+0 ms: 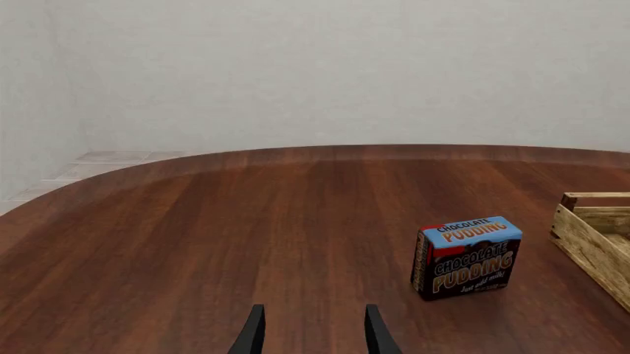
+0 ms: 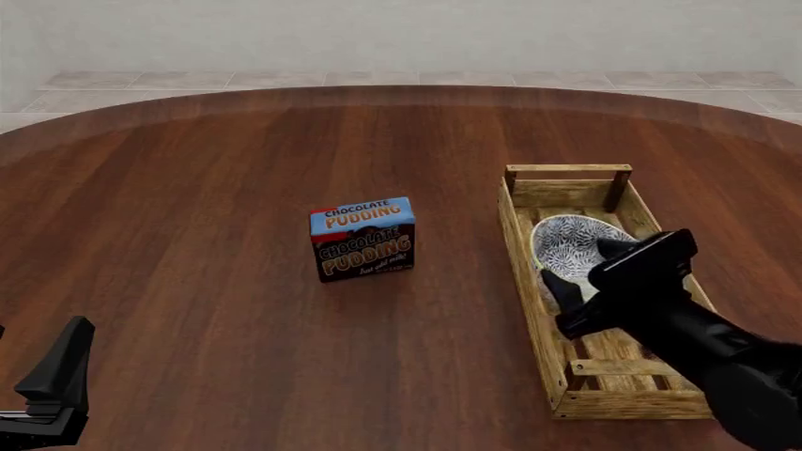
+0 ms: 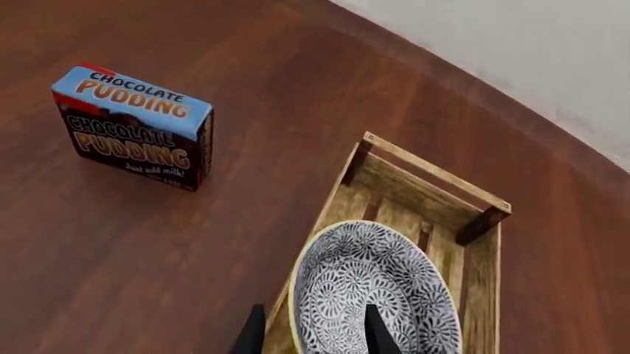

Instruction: Pick up the bowl on the left and put it in the tray.

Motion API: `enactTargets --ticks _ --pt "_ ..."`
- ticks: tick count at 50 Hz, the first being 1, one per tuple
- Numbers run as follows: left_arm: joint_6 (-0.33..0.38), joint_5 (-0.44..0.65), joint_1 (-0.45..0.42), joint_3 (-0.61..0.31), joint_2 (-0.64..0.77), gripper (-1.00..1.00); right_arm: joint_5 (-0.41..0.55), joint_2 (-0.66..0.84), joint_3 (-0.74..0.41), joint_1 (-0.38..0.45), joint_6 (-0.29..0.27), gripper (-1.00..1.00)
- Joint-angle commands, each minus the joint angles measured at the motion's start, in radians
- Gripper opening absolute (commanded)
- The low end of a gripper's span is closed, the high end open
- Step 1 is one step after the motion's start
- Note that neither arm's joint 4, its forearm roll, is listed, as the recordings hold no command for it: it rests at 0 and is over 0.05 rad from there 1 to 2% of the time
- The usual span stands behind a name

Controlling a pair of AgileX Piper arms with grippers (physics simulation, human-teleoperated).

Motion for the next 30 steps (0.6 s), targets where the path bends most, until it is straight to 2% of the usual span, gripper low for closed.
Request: enactTargets --ticks 1,6,9,17,30 --pt "0.0 0.0 0.0 0.0 0.0 1.0 0.218 -0.299 0.001 0.058 -0.001 1.0" --pt "0.0 0.0 0.0 0.0 0.0 1.0 0.344 -0.432 -0.024 0.091 -0.007 1.0" --pt "0.0 0.0 0.0 0.0 0.0 1.0 0.362 -0.453 -0.026 0.096 -0.007 1.0" --pt "0.0 0.0 0.0 0.0 0.0 1.0 0.332 -0.421 -0.023 0.09 -0.007 1.0" --pt "0.0 0.0 0.0 0.0 0.0 1.0 0.389 -0.486 -0.036 0.095 -0.007 1.0"
